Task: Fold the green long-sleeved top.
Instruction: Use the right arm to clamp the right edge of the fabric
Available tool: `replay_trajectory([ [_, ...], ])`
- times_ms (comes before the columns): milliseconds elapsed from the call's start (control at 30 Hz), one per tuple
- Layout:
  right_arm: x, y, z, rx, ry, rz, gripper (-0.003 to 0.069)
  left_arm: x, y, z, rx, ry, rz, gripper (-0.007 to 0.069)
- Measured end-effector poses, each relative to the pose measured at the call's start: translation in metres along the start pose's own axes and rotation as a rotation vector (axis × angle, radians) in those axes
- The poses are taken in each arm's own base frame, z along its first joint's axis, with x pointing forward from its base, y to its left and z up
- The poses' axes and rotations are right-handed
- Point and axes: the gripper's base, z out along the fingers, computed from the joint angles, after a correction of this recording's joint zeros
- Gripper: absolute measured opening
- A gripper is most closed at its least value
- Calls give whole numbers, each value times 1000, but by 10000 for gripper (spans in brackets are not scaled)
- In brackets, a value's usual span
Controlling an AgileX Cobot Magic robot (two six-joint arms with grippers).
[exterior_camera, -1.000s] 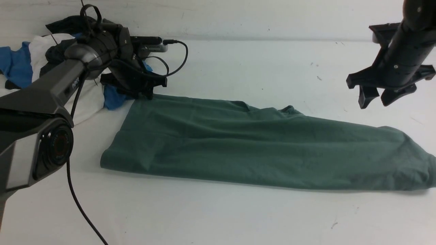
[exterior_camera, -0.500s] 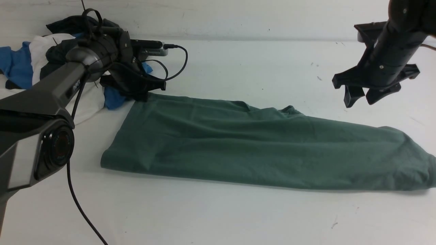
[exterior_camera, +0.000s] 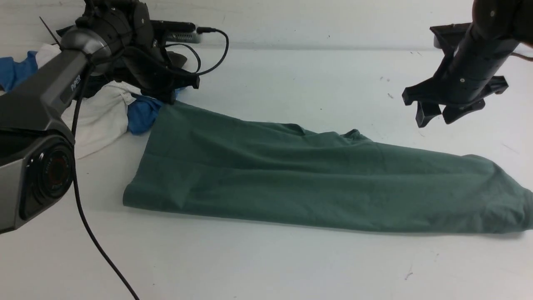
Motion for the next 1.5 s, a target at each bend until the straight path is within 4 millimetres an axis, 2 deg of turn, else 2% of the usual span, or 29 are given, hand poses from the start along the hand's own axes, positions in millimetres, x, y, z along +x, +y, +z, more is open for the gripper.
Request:
replay_trajectory([
  [267,0,1,0,1,-5,-4,376,-12,7,-1,-68,-130,10,13],
  [467,-1,2,0,-3,-13,-5,376,-10,20,8,-143,-127,-20,12],
  [700,0,15,-1,-44,-6,-35,376,-9,21,12,-148,-137,-31,22],
  [867,5,14,-1,-44,56,-48,376,-11,24,12,-172,-151,-37,106],
  [933,4,14,-4,-44,57,-51,376,-10,26,10,-203,-138,-28,183],
  [1033,3,13,-8,-32,46,-55,376,-10,29,3,-232,-121,-21,242],
  [1100,3,12,-15,-31,32,-54,376,-11,30,-13,-249,-108,-28,290],
  [1167,3,11,-26,-30,12,-45,376,-11,30,-34,-249,-75,-48,299],
  [1233,8,7,-37,-27,1,-21,376,-7,26,-49,-217,-10,-61,266],
  [1300,17,-3,-42,-25,12,6,376,-2,20,-56,-155,63,-41,183],
  [1367,33,-26,-42,-11,51,86,376,2,12,-55,-58,100,-15,70],
  [1433,42,-39,-39,-7,76,135,376,4,8,-52,-16,118,-2,38],
  [1500,67,-74,-27,18,155,263,377,18,1,-41,70,187,22,1],
])
